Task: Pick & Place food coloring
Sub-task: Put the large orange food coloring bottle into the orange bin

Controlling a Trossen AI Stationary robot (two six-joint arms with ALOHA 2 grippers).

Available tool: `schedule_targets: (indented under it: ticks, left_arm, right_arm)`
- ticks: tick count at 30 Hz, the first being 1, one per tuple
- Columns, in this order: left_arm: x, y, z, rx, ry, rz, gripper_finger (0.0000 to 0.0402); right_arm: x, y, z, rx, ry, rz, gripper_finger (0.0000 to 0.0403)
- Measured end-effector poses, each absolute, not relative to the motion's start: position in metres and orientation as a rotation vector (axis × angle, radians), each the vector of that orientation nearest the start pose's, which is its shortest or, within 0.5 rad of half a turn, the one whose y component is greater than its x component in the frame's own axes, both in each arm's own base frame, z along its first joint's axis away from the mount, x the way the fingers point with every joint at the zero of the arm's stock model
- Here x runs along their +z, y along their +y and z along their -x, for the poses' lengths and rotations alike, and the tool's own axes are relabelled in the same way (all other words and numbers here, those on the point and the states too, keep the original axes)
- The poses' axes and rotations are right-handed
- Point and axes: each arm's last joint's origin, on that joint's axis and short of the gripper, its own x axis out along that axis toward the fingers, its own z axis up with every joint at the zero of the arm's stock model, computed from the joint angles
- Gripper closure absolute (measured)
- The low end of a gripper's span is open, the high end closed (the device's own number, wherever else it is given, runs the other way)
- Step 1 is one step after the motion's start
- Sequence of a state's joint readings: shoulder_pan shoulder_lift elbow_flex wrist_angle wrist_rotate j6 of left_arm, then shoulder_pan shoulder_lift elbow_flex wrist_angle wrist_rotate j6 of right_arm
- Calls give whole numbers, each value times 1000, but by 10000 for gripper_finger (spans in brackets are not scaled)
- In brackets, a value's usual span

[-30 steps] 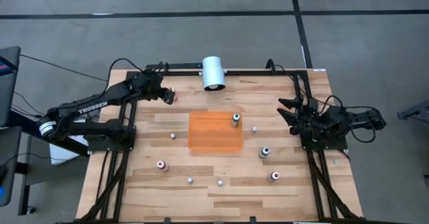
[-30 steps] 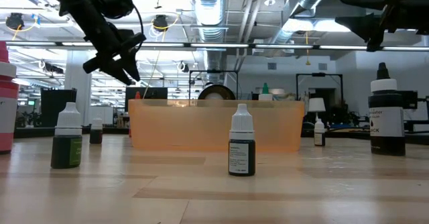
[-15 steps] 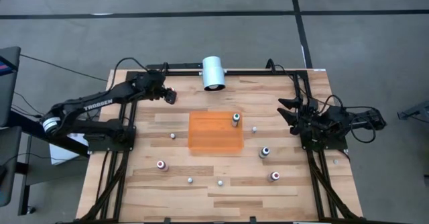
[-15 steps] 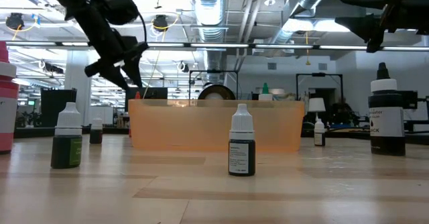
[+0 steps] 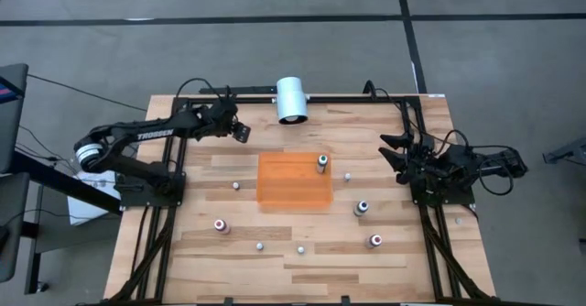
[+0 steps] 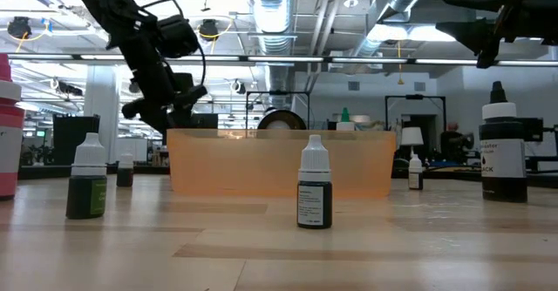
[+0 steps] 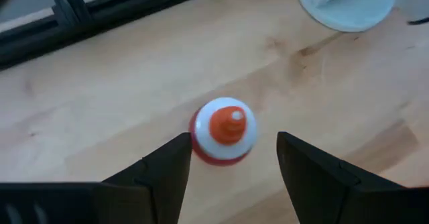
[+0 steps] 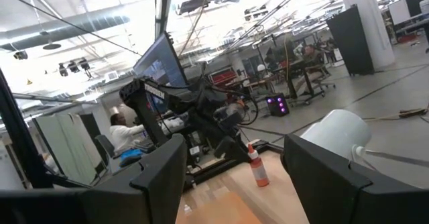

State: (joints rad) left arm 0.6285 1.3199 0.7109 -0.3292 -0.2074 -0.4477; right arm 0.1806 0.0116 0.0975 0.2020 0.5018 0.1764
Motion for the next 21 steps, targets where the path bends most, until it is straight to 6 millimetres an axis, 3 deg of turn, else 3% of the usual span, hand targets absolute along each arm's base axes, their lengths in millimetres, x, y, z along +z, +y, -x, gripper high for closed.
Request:
schedule_targets:
  ticks: [9,21]
  left_arm:
    - [175,153,-201,972,825,585,188]
    - [178,161,-203,995,766,538,188]
  right_arm:
    - [214,1,-85,-294,-301,-271,163]
    - [214,1,-85,-287,-305,-303,163]
